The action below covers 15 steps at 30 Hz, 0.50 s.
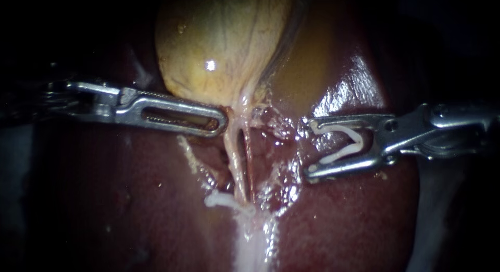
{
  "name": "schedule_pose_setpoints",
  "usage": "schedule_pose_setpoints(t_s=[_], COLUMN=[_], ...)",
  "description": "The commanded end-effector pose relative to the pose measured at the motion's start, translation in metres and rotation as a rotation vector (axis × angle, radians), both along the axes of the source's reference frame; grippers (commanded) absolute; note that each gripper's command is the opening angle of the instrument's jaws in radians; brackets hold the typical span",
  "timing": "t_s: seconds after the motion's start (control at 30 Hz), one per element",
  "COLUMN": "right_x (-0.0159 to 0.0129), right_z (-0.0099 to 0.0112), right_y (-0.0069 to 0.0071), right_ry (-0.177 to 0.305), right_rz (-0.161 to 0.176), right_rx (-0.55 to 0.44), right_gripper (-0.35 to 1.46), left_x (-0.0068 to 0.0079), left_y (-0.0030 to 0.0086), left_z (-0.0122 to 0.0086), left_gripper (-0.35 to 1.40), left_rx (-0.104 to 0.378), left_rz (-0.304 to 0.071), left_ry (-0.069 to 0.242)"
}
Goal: Clipping second clip left tube
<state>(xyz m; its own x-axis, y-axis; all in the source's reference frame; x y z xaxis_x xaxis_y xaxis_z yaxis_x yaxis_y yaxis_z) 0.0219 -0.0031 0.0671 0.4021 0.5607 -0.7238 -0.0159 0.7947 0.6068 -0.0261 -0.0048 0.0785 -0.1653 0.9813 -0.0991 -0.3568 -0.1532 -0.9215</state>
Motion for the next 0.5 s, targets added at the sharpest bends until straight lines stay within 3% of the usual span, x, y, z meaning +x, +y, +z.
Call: schedule_pose_setpoints(t_s=[0.03, 0.5], right_x=[0.0000, 0.0001], right_z=[0.0000, -0.0001], right_y=[0.0000, -0.0001], right_ry=[0.000, 0.000], right_rz=[0.000, 0.000], right_rx=[0.000, 0.000], right_gripper=[0.49, 0.49], left_x=[0.0001, 0.0025], left_y=[-0.0001, -0.0004], left_z=[-0.0001, -0.0051], left_gripper=[-0.35, -0.35], left_rx=[0.000, 0.015], left_rz=[0.000, 0.002], left_ry=[-0.001, -0.010])
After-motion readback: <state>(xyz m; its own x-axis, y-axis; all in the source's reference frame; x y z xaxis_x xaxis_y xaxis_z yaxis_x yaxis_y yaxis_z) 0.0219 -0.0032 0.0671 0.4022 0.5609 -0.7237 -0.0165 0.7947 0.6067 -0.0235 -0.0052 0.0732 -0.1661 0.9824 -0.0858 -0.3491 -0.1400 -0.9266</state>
